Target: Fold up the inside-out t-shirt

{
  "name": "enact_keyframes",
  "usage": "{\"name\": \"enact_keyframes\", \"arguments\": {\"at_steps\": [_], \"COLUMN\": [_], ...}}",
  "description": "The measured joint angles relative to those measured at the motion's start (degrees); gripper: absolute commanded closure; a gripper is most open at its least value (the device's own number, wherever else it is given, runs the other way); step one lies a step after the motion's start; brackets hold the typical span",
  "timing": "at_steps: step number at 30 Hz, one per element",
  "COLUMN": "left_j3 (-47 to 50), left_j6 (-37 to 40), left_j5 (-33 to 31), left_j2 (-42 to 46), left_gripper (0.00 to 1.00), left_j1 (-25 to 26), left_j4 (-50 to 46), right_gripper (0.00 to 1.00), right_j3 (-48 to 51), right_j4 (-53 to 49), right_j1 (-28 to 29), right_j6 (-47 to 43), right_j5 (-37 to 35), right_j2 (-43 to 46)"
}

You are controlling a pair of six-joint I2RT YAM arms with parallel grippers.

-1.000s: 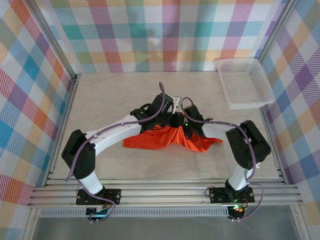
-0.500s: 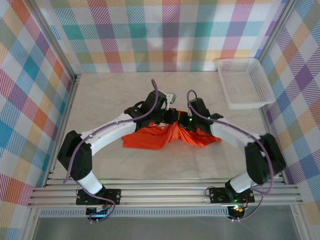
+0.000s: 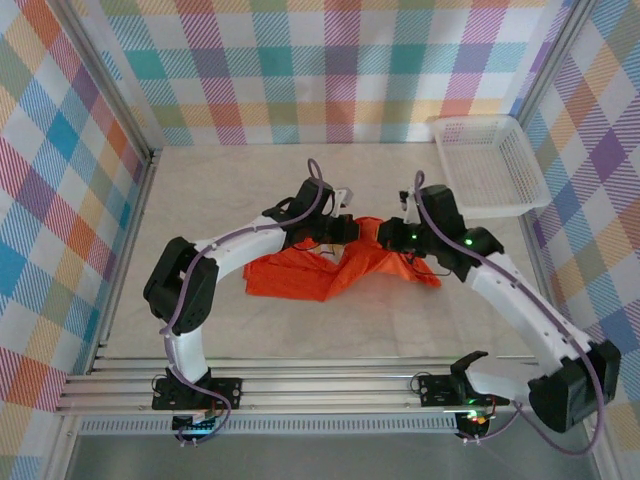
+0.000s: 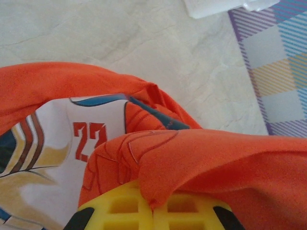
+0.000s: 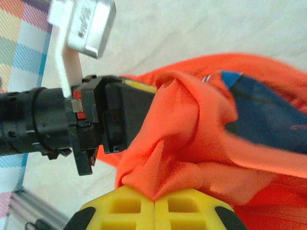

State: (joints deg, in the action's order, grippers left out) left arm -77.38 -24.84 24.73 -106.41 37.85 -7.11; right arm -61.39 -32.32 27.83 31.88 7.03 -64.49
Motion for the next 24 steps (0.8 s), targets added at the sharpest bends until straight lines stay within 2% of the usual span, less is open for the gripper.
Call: {"name": "enact_keyframes", "arguments": {"at_steps": [2,6,9,13,16,21,24], "left_j3": [0.7,2.5,3.2,4.0,4.8,5.7,5.9], "left_j6": [-0.6,-1.2,-1.3,-1.4,-1.5,-2.0,-2.9], "left_j5": [1.6,0.3,-0.3,-1.5,-1.9,-4.8,-5.4], "left_j2": [0.1,-0.1,-0.1,-0.1,-0.1,-0.1,-0.2], "left_gripper": [1.00,1.00,1.00,1.00,1.00,1.00,1.00], "left_j1": [0.3,-0.1,-0.2,-0.4,-0.5,-1.1,-0.7], "left_j4": [2.1,3.2,3.2,3.1,2.8,1.2,1.2], "right_gripper": [1.00,0.96,1.00,1.00,0.88,0.63,0.63], "right_j3": [-0.3,-0.7,0.0,4.8,7.8,8.3,8.5], "right_j4": [-0.7,-2.5,-4.7,-5.9,-6.4,-6.8,-7.1], "right_j1": [-0.5,-1.6,-2.1,-2.8,-3.0,-3.7,-3.9], "right_j6": [-1.2,-2.3,-1.8,0.3,1.9,4.0,4.3], "right_j5": [-2.6,-5.6,-10.0,-16.7,-18.5,-20.4,-19.7], "right_j2": [3.4,8.5,9.2,9.2,8.9,6.0,1.8]}}
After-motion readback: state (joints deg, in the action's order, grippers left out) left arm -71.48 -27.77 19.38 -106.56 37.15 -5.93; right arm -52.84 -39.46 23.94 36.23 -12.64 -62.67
